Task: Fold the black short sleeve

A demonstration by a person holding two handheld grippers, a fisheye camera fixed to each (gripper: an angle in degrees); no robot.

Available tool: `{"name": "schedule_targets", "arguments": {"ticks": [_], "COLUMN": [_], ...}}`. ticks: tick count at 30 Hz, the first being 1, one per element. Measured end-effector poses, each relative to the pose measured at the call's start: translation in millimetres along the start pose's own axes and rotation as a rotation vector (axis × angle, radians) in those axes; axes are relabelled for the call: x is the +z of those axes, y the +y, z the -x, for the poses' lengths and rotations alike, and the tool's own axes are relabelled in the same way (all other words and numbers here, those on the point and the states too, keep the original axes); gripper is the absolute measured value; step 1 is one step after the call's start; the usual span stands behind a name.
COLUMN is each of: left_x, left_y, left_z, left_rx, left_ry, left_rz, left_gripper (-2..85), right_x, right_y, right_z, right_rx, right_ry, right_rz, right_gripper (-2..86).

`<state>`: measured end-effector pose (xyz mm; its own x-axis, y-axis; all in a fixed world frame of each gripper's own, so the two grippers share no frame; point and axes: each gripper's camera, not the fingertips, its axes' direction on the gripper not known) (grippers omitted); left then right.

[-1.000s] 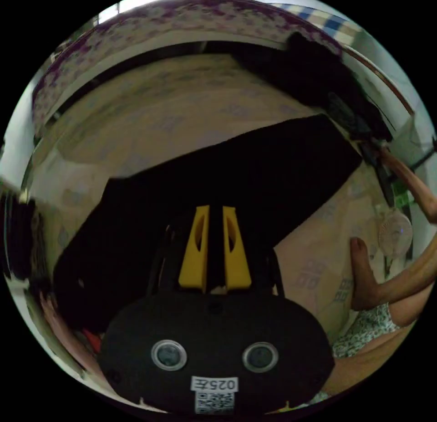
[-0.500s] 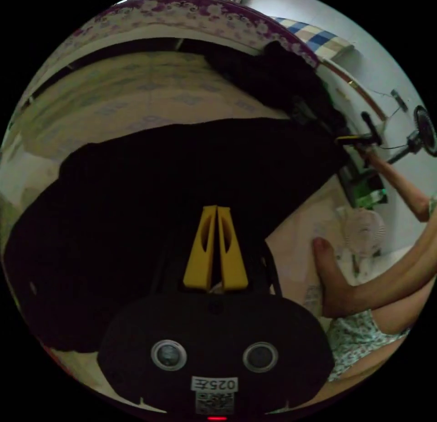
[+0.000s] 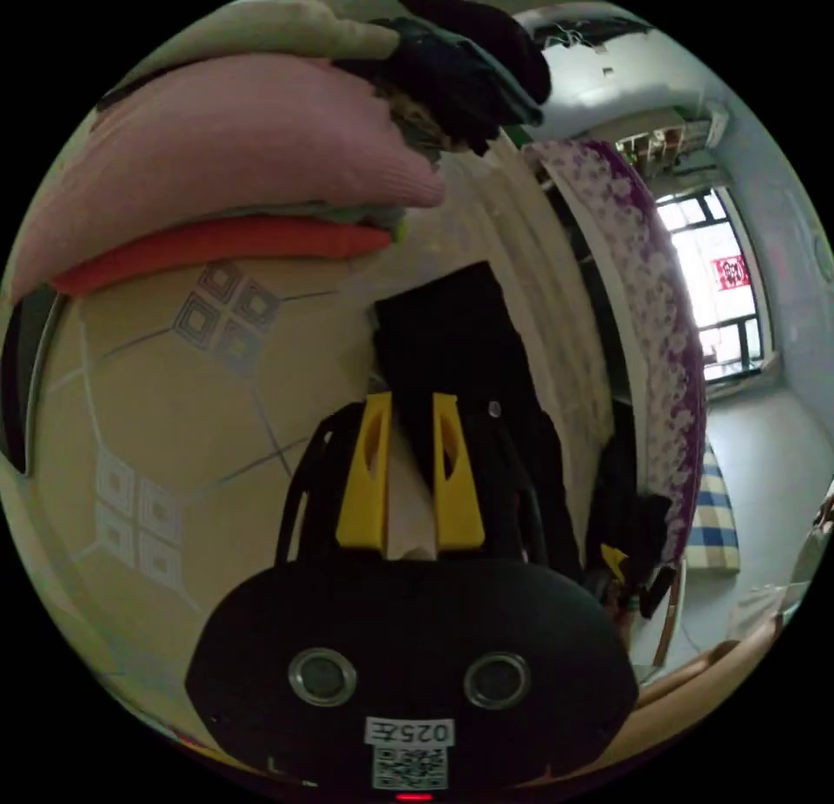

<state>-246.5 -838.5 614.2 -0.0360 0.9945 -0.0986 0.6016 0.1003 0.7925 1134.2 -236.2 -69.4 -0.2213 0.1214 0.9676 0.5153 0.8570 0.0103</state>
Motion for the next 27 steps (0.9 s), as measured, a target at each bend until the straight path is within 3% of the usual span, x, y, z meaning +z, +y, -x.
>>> {"name": "schedule_targets", "arguments": {"ticks": [4,8,12,15,18,21,24,27], "left_x": [-27,-51,-80,-116,-175,-201,-199,-228], "left_y": [-28,-53,-75,-80,-82,-83,-82,-69], "left_z": [11,5,-5,-10,-39,-39,-3,12], "left_rx": [-0.069,-0.062,-0.072,-0.118,0.041,0.08,-0.053,-0.082], "left_ry": [0.207,0.286,0.276,0.244,0.134,0.127,0.087,0.163], "left_rz": [0.022,0.018,0.013,-0.02,-0.099,-0.101,-0.015,-0.085], "left_gripper": [5.7,5.0,1.2,-0.9,-0.9,1.7,3.9,7.9], "right_x": [122,209,292,287,282,323,381,379], "right_y": [-107,-165,-191,-205,-224,-246,-265,-283], "right_z": [-3,-13,-24,-34,-43,-45,-63,-44], "right_rx": [-0.081,-0.107,-0.094,-0.123,-0.112,-0.175,-0.16,-0.279], "right_ry": [-0.157,-0.211,-0.229,-0.229,-0.301,-0.185,-0.042,-0.126], "right_rz": [0.201,0.392,0.565,0.423,0.337,0.432,0.629,0.52], "right_gripper": [13.6,12.3,0.6,-0.5,-0.3,1.5,7.4,10.1]}}
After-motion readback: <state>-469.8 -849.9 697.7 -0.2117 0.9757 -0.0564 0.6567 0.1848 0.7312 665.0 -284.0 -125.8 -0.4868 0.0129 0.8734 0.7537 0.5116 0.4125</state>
